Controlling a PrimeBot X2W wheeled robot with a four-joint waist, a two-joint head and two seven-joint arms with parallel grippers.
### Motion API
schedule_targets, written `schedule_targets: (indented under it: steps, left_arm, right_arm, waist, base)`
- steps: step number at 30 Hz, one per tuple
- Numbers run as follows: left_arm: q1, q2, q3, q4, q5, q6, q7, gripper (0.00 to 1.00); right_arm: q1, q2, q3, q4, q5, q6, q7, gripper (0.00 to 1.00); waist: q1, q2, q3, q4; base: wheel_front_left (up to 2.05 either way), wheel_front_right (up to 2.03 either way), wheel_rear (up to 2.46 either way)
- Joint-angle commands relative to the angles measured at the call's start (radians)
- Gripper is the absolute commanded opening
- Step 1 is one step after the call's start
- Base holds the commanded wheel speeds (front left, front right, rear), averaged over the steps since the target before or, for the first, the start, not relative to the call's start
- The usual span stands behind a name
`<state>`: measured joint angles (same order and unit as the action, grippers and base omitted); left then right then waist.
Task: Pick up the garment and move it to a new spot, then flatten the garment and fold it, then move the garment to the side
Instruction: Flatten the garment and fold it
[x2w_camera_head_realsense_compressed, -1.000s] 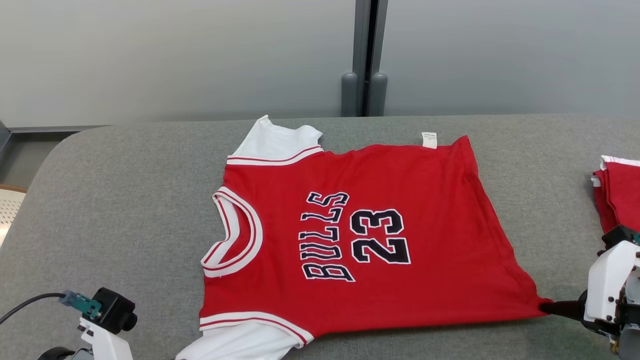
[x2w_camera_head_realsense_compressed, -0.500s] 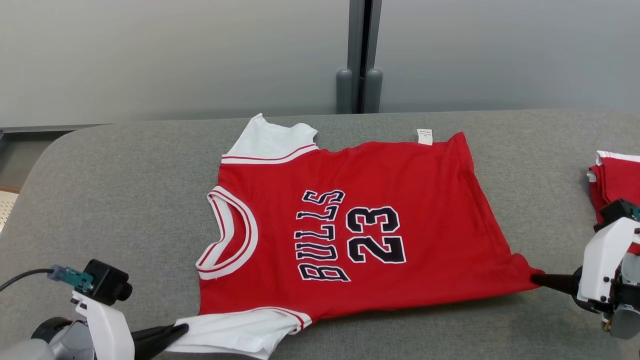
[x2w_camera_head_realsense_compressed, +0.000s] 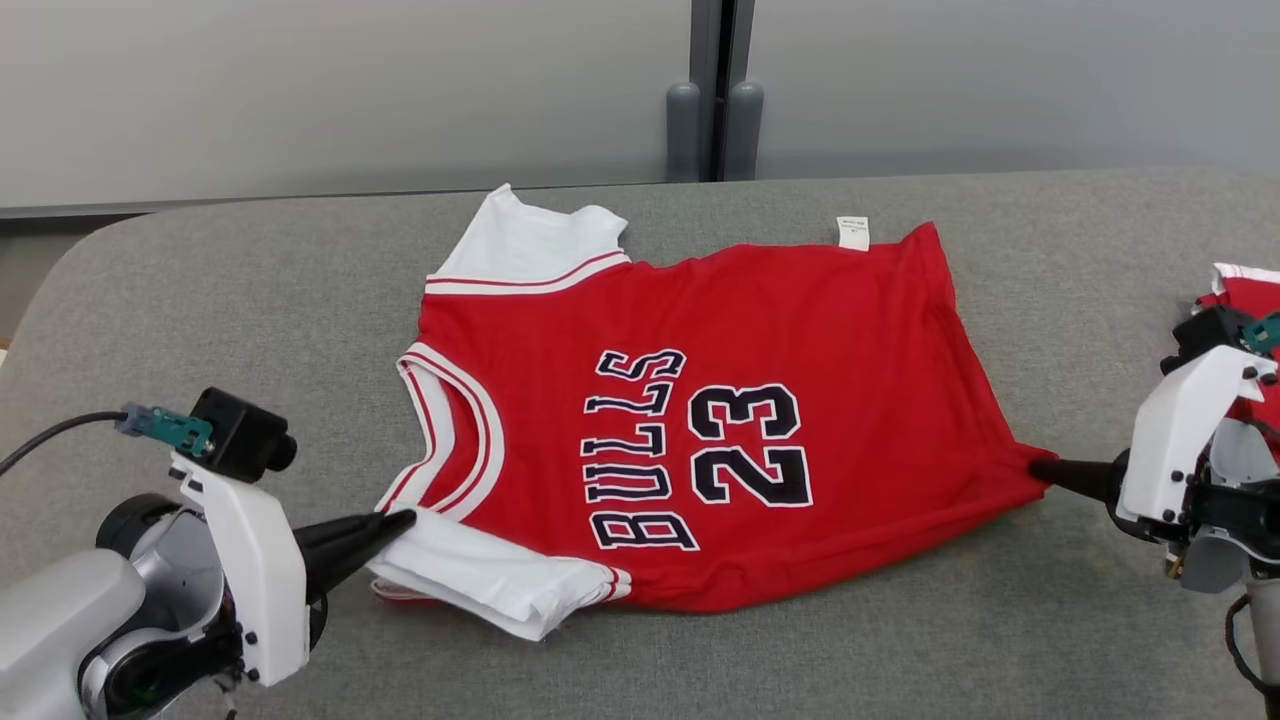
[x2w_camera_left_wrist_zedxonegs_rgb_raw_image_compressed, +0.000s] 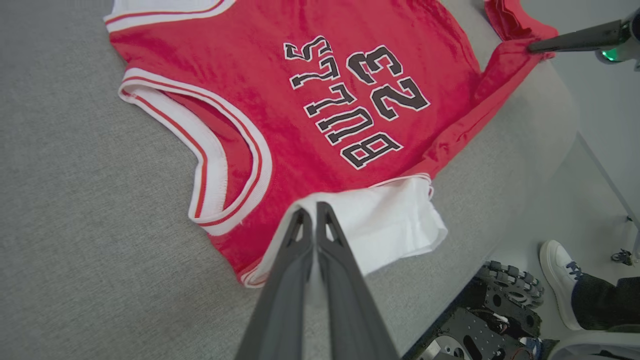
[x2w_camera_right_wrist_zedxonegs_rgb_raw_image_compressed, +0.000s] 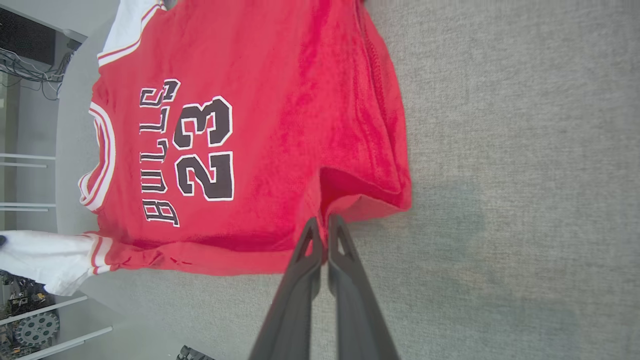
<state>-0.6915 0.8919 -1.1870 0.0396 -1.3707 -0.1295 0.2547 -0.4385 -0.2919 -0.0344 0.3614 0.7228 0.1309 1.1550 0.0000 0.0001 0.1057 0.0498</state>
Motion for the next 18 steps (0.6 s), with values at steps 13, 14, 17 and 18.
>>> schedule_targets:
  steps: [13, 14, 17, 18]
  left_arm:
    - [-0.135, -0.066, -0.002, 0.112, 0.033, -0.001, -0.063, 0.0]
    - [-0.143, -0.069, -0.006, 0.122, 0.035, -0.001, -0.063, 0.0]
    - [-0.173, -0.082, -0.014, 0.149, 0.04, -0.001, -0.065, 0.0]
    - [-0.184, -0.087, -0.015, 0.161, 0.04, -0.001, -0.069, 0.0]
  right_arm:
    - [-0.1, 0.094, -0.076, 0.036, -0.15, 0.0, -0.033, 0.0]
    - [-0.106, 0.097, -0.083, 0.04, -0.156, 0.0, -0.044, 0.0]
    - [-0.122, 0.104, -0.098, 0.055, -0.176, 0.0, -0.072, 0.0]
    - [-0.128, 0.105, -0.102, 0.06, -0.181, 0.0, -0.079, 0.0]
  waist:
    - [0.0, -0.0001, 0.085, -0.016]
    - [0.0, -0.0001, 0.09, -0.017]
    - [0.0, -0.0001, 0.105, -0.017]
    - [0.0, -0.0001, 0.111, -0.017]
  base:
    - [0.0, 0.0, 0.0]
    - [0.0, 0.0, 0.0]
    - [0.0, 0.0, 0.0]
    - [0.0, 0.0, 0.0]
